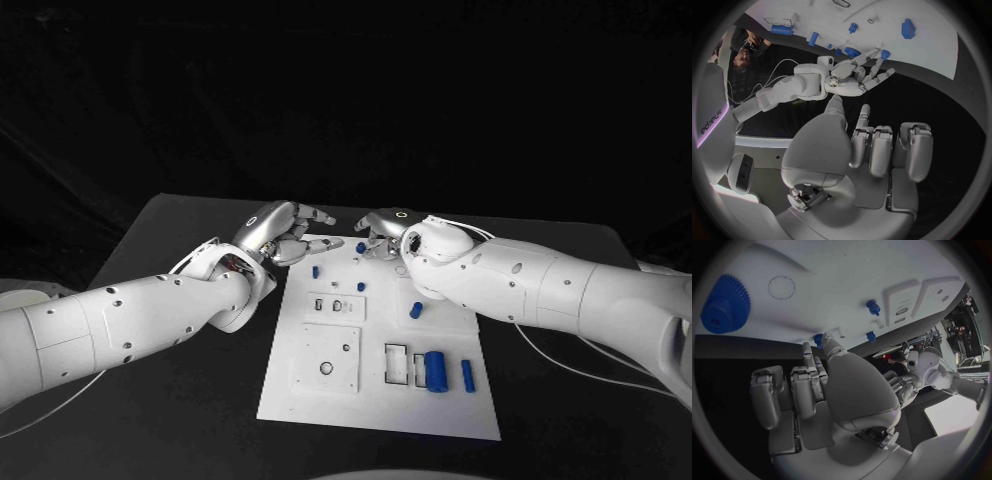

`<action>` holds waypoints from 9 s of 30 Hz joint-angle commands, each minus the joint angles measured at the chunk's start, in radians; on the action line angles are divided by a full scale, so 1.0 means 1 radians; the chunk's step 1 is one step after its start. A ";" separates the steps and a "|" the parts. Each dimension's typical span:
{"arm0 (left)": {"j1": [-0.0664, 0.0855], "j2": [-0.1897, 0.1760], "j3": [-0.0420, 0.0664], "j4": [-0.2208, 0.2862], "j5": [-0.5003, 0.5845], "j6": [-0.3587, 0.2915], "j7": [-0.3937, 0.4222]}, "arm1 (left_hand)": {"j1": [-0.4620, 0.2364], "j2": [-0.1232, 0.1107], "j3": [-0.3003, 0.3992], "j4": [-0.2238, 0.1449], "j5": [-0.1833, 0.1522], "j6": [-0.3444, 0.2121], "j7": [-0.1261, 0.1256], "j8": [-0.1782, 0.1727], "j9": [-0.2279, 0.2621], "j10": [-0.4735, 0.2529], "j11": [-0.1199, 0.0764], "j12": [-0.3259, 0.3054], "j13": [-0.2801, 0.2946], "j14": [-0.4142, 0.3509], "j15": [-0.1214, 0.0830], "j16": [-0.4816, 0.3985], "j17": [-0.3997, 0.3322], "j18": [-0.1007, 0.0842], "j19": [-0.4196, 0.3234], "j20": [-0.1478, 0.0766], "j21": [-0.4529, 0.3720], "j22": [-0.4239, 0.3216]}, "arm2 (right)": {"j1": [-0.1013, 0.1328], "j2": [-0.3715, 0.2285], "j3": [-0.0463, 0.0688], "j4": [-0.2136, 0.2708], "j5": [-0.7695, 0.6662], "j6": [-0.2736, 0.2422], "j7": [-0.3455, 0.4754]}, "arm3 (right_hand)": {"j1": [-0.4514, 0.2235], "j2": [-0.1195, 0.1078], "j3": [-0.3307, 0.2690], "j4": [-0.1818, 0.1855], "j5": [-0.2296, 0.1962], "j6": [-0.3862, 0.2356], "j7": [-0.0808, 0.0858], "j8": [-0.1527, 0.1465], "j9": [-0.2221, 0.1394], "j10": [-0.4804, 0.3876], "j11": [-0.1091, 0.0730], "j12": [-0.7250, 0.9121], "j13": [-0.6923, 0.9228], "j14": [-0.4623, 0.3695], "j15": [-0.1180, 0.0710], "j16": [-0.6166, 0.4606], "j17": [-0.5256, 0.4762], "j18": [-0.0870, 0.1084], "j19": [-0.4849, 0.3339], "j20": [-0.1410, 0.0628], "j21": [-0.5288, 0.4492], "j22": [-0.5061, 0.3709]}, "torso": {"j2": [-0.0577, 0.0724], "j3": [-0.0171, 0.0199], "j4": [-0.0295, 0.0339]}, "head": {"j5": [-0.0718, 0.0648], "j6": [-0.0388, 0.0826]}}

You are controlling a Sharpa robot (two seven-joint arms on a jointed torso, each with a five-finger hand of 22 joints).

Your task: Assemble the parts on the task board

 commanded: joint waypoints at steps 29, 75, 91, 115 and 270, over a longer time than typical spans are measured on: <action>-0.007 0.042 -0.002 -0.070 -0.003 0.007 0.019 | 0.000 0.011 -0.005 0.000 -0.003 -0.004 0.002 -0.005 -0.001 0.106 0.008 0.003 0.263 0.108 0.007 0.003 0.263 -0.007 0.107 0.006 0.002 0.263 | 0.112 -0.460 -0.007 0.420 0.391 -0.085 0.116 | -0.189 -0.013 -0.107 0.037 0.001 0.019 -0.064 0.010 0.050 0.548 -0.026 1.506 1.509 0.106 0.007 0.004 0.263 0.003 0.055 -0.023 -0.019 0.235 | -0.023 0.0051 -0.0208 | -0.041 -0.005; -0.009 0.025 -0.002 -0.048 -0.005 0.006 0.020 | 0.000 0.012 -0.005 -0.001 -0.003 -0.004 0.002 -0.005 -0.001 0.106 0.008 0.003 0.263 0.108 0.007 0.003 0.263 -0.007 0.107 0.006 0.002 0.263 | 0.009 -0.302 -0.011 0.219 0.053 0.025 -0.092 | -0.193 -0.111 0.010 -0.016 0.163 0.186 0.055 0.094 0.173 0.553 -0.032 1.507 1.510 0.106 -0.018 0.004 0.263 -0.007 0.106 -0.017 0.004 0.263 | -0.022 0.0040 -0.0209 | -0.038 -0.016; -0.009 0.019 -0.001 -0.039 -0.005 0.006 0.018 | 0.002 0.014 -0.005 -0.001 -0.003 -0.005 0.002 -0.005 -0.001 0.106 0.008 0.003 0.263 0.108 0.007 0.003 0.263 -0.007 0.107 0.006 0.002 0.263 | 0.001 -0.272 -0.010 0.194 0.036 0.027 -0.122 | -0.209 -0.130 0.047 -0.020 0.303 0.191 0.054 0.070 0.177 0.553 -0.034 1.507 1.510 0.106 -0.020 0.004 0.263 -0.007 0.106 -0.019 0.004 0.263 | -0.023 0.0036 -0.0216 | -0.034 -0.021; -0.008 0.019 -0.001 -0.040 -0.006 0.005 0.016 | 0.002 0.014 -0.005 -0.001 -0.003 -0.005 0.002 -0.005 -0.001 0.106 0.008 0.003 0.263 0.108 0.007 0.003 0.263 -0.007 0.107 0.006 0.002 0.263 | -0.004 -0.248 -0.010 0.172 0.029 0.051 -0.129 | -0.223 -0.112 0.085 -0.023 0.335 0.237 0.053 0.073 0.186 0.553 -0.034 1.507 1.510 0.106 -0.020 0.004 0.263 -0.007 0.106 -0.019 0.004 0.263 | -0.023 0.0042 -0.0211 | -0.032 -0.025; -0.004 0.012 0.001 -0.029 -0.019 -0.007 0.017 | 0.002 0.019 -0.009 0.000 -0.003 -0.004 0.002 -0.004 -0.001 0.106 0.008 0.003 0.263 0.108 0.007 0.003 0.263 -0.007 0.107 0.006 0.002 0.263 | -0.028 0.007 0.002 0.069 0.101 -0.013 0.000 | -0.239 -0.117 0.174 -0.092 0.246 0.238 0.069 0.001 0.173 0.553 -0.020 1.507 1.510 0.106 -0.010 0.004 0.263 -0.007 0.106 -0.011 0.004 0.263 | -0.022 0.0047 -0.0220 | -0.021 -0.037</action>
